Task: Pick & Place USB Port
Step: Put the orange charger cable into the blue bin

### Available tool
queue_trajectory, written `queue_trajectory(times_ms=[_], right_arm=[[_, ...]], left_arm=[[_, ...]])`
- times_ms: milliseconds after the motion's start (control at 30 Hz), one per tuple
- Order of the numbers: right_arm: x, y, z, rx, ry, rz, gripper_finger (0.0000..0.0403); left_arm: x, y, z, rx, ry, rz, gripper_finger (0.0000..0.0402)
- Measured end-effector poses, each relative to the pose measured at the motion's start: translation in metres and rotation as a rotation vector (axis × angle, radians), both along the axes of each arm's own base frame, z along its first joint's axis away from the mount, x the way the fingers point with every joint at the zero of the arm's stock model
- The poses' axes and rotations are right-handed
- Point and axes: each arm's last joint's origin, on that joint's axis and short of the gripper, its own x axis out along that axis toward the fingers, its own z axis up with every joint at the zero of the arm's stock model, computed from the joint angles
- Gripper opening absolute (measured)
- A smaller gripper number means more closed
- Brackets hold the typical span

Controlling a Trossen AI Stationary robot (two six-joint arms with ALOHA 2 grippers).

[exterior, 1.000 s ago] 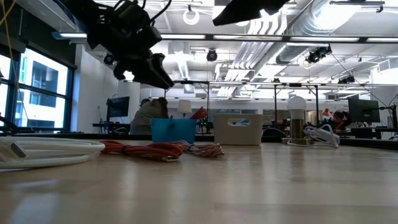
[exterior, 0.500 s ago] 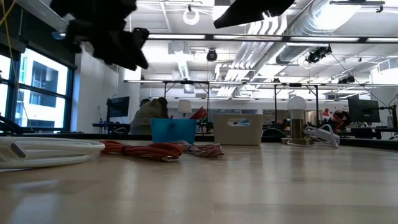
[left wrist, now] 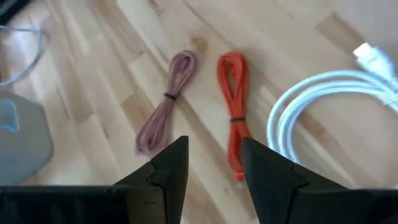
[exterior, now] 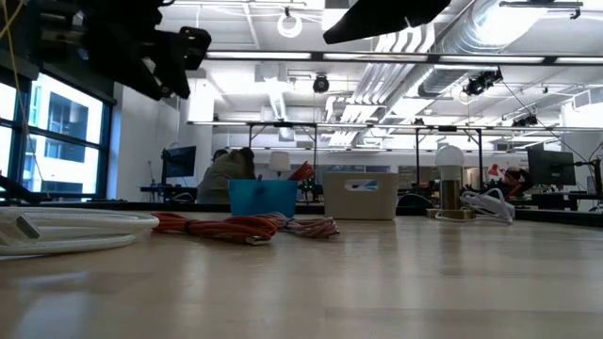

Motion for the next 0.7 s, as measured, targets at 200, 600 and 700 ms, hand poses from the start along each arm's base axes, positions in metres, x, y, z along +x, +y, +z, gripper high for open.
queue_trajectory(times_ms=[200,600,700], right_arm=[[0.0,0.0012,-0.0011,0.014,0.017,0.044,0.021],[0.0013,0.0032,0.0005,0.07,-0.005,0.09,0.021],[0.0014,0.0037,0.0003,0.078,-0.002,0.107,0.021]], left_arm=[[0.0004,-0.006,0.001,-0.063,-0.002,0.086,0.0145],[0.0004,-0.0071,0.0012,-0.05,-0.009,0.083,0.0145],[-0.0007,-0.0069,0.0,-0.046,0.008,0.084,0.0145]])
